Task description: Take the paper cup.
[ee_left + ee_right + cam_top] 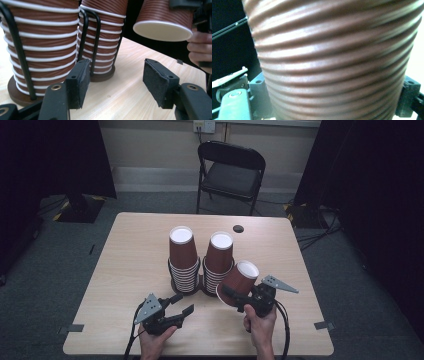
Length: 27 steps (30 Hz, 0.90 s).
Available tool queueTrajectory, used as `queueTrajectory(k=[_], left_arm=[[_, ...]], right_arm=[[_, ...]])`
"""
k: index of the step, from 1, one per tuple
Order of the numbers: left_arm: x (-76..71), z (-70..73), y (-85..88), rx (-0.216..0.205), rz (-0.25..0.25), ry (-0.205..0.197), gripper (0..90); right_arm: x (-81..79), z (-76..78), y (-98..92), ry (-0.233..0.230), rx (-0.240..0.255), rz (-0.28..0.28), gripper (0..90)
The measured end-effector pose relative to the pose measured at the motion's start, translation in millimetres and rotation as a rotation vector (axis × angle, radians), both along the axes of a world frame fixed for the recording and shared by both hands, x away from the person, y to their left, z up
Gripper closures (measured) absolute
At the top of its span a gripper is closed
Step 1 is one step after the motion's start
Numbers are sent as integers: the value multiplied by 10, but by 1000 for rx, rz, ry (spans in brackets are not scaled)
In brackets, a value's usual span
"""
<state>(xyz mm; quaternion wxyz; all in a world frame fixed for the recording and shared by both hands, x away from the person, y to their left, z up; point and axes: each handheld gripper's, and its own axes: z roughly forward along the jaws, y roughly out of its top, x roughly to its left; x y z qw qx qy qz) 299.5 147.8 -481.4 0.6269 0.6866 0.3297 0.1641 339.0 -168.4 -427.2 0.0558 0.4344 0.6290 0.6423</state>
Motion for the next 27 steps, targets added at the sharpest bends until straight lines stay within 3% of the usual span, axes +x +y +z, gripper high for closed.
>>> queueTrajectory(k=[2, 8, 9, 11, 13, 14, 23, 27], left_arm=[[-6, 17, -22, -14, -22, -1, 403], [-11, 60, -101, 1, -43, -28, 446], [-11, 58, -116, -2, -36, -26, 446], [-7, 49, -126, 2, -27, -21, 428], [-7, 46, -133, 2, -28, -22, 446], [-13, 47, -145, 10, -27, -33, 461], [-52, 67, -274, 46, -44, -103, 463], [-35, 55, -300, 50, -50, -98, 440]], right_arm=[[-29, -12, 14, 6, 5, 19, 135], [-94, -72, 85, 37, 30, 60, 134], [-98, -86, 90, 43, 50, 64, 135], [-103, -123, 73, 73, 134, 83, 135], [-110, -133, 66, 81, 143, 73, 135], [-113, -177, 60, 108, 184, 88, 135], [-165, -312, 118, 174, 281, 131, 134], [-184, -355, 161, 198, 298, 146, 133]])
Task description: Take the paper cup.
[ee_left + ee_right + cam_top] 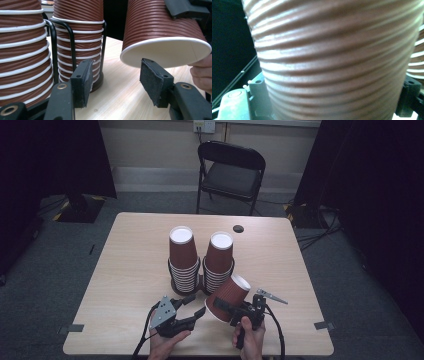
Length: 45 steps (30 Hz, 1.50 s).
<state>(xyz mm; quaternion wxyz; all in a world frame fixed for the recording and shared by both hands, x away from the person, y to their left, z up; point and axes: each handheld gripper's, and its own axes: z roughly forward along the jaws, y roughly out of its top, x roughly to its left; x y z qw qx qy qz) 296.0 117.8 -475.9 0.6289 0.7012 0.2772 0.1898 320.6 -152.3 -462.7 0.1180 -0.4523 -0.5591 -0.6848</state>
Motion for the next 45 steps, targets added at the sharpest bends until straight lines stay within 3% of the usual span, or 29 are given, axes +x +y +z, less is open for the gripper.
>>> queueTrajectory(k=[7, 11, 17, 27, 33, 39, 45], left_arm=[[-7, -28, -74, 20, 2, -35, 478], [-18, -56, -119, 14, 20, -68, 523], [13, -79, -125, -1, 32, -80, 529], [1, -115, -202, -10, 64, -139, 590], [12, -116, -206, -10, 62, -141, 748], [15, -114, -172, -32, 55, -133, 803], [14, -117, -144, -57, 51, -107, 852]], right_arm=[[-19, -45, 99, 24, -20, 11, 131], [-39, -68, 168, 38, -8, 34, 129], [-39, -84, 236, 51, -18, 74, 127], [-54, -99, 329, 74, 0, 84, 126], [-58, -114, 385, 83, -25, 99, 118], [-42, -127, 370, 82, 5, 103, 102], [-22, -84, 314, 81, -10, 50, 95]])
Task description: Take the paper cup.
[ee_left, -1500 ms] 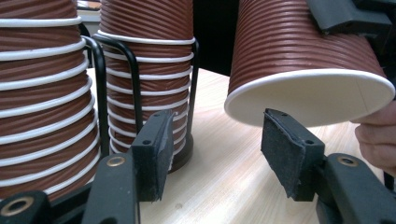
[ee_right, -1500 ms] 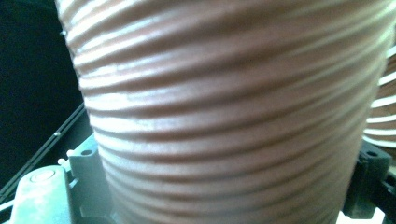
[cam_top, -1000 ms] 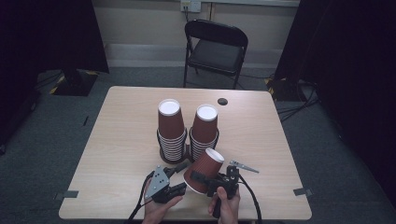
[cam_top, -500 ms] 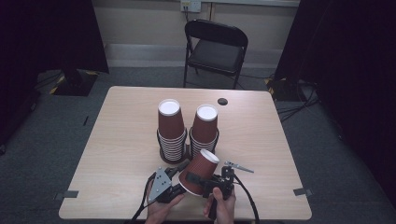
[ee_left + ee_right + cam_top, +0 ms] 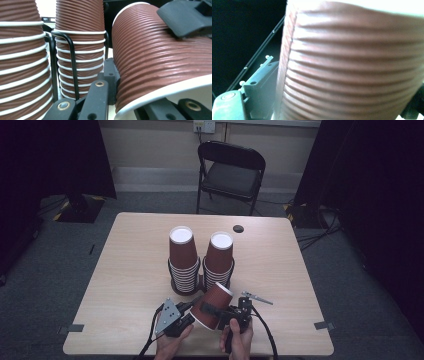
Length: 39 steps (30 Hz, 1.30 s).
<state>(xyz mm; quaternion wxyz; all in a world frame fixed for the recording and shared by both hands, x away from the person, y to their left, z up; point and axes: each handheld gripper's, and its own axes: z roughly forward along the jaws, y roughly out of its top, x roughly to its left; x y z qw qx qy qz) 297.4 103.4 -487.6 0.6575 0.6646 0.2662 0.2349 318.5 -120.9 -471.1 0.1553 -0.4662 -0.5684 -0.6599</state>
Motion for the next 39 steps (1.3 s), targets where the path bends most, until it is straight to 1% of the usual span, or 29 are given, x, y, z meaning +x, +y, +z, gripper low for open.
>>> queueTrajectory(k=[2, 6, 8, 10, 11, 12, 14, 15, 18, 20, 21, 22, 23, 24, 27, 28, 32, 33, 34, 36, 37, 38, 39], left_arm=[[4, -2, -2, -10, -9, 10, 855], [0, 0, 9, -1, -15, 11, 858], [-2, -1, 13, -10, -28, 22, 858], [-4, 1, 26, -2, -35, 25, 858], [-7, -3, 25, -14, -41, 32, 858], [-11, -7, 28, -21, -38, 36, 858], [-12, -11, 36, -20, -53, 43, 858], [-19, -9, 44, -15, -52, 41, 858], [-17, -9, 66, -16, -55, 50, 858], [2, -9, 75, -3, -75, 72, 858], [8, -3, 79, 10, -78, 81, 858], [14, 8, 82, 33, -80, 90, 858], [14, 8, 82, 33, -80, 90, 858], [23, 28, 90, 61, -84, 94, 858], [34, 41, 101, 73, -94, 106, 858], [36, 41, 107, 75, -97, 107, 858], [43, 36, 133, 92, -100, 109, 857], [43, 36, 133, 92, -100, 109, 857], [53, 38, 146, 107, -105, 114, 857], [68, 45, 153, 116, -112, 118, 857], [79, 52, 160, 118, -111, 121, 856], [89, 62, 164, 129, -100, 124, 857], [97, 74, 170, 136, -98, 125, 857]], right_arm=[[2, 4, -4, -2, 1, 0, 92], [17, 22, -36, -15, -1, -20, 95], [26, 42, -54, -20, -12, -20, 97], [26, 59, -64, -31, -27, -20, 96], [27, 64, -71, -31, -28, -28, 97], [30, 67, -82, -32, -24, -30, 102], [35, 84, -106, -39, -20, -45, 107], [40, 94, -118, -42, -18, -51, 108], [55, 117, -156, -54, -24, -62, 119], [63, 129, -181, -66, -40, -72, 119], [67, 135, -191, -66, -54, -80, 116], [75, 135, -199, -66, -71, -83, 117], [78, 133, -205, -73, -87, -89, 115], [76, 134, -212, -84, -103, -92, 115], [76, 134, -226, -108, -123, -96, 115], [74, 137, -227, -117, -126, -100, 117], [76, 148, -247, -124, -137, -115, 123], [81, 146, -256, -129, -131, -117, 123], [83, 153, -271, -125, -129, -122, 123], [88, 159, -294, -132, -128, -132, 123], [93, 163, -300, -131, -124, -133, 123], [100, 167, -310, -133, -132, -136, 123], [102, 169, -318, -144, -134, -141, 123]])
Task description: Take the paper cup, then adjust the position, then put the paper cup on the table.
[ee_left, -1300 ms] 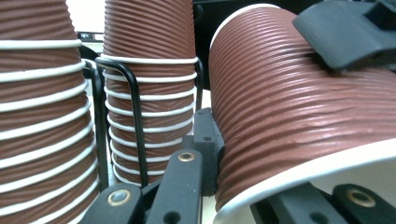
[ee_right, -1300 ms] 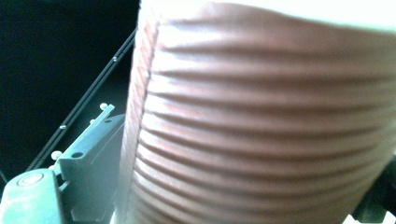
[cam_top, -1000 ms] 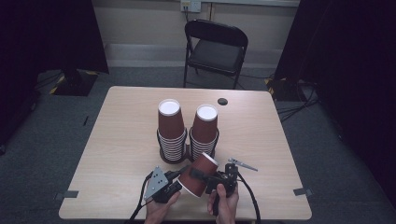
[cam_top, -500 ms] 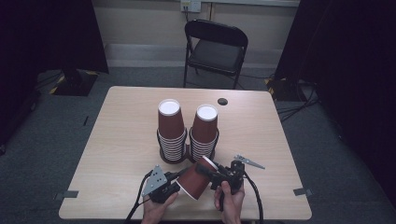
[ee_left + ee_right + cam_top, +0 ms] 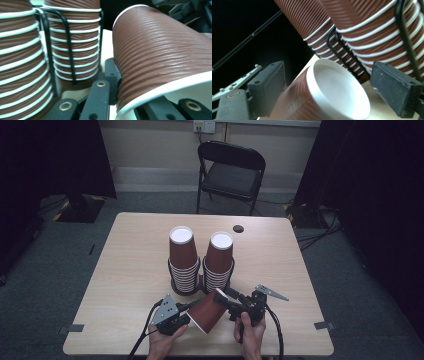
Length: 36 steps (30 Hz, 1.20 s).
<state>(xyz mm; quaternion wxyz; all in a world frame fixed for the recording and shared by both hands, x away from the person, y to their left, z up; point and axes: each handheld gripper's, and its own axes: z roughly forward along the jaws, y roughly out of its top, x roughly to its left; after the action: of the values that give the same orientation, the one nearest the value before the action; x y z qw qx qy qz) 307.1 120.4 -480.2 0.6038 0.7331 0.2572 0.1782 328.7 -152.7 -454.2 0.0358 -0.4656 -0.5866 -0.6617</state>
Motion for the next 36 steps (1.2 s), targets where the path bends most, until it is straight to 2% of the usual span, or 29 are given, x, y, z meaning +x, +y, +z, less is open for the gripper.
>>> queueTrajectory(k=[2, 4, 6, 9, 14, 17, 19, 20, 21, 23, 24, 26, 29, 30, 31, 34, 36], left_arm=[[8, 12, 14, 9, 0, -2, 857], [24, 36, 53, 5, 7, 15, 858], [30, 35, 72, -2, 7, 32, 859], [43, 28, 105, 3, 2, 55, 859], [76, 50, 154, 33, 17, 69, 859], [94, 74, 172, 52, 20, 80, 859], [103, 84, 181, 64, 19, 83, 859], [108, 90, 186, 69, 18, 87, 859], [122, 96, 194, 73, 16, 103, 859], [132, 91, 194, 73, 20, 116, 859], [132, 91, 194, 73, 20, 116, 859], [147, 102, 200, 102, 28, 119, 859], [157, 120, 216, 119, 30, 125, 858], [157, 120, 216, 119, 30, 125, 858], [159, 144, 224, 146, 38, 121, 858], [166, 188, 240, 167, 33, 129, 858], [169, 202, 243, 175, 27, 132, 858]], right_arm=[[0, 2, -23, -24, -6, -12, 123], [-7, 4, -41, -42, -5, -12, 123], [-15, 1, -63, -42, -11, -19, 123], [-45, -20, -99, -77, -41, -20, 123], [-118, -52, -135, -152, -65, 34, 123], [-142, -55, -135, -171, -107, 53, 141], [-154, -57, -137, -190, -133, 77, 191], [-154, -57, -137, -190, -133, 77, 191], [-159, -59, -138, -199, -183, 65, 200], [-161, -73, -131, -207, -244, 54, 187], [-166, -86, -124, -231, -276, 56, 178], [-175, -113, -104, -270, -345, 46, 126], [-192, -155, -65, -318, -449, 30, 128], [-192, -155, -65, -318, -449, 30, 128], [-208, -182, -33, -352, -504, 41, 128], [-233, -199, 4, -388, -554, 40, 133], [-239, -202, 14, -389, -567, 39, 133]])
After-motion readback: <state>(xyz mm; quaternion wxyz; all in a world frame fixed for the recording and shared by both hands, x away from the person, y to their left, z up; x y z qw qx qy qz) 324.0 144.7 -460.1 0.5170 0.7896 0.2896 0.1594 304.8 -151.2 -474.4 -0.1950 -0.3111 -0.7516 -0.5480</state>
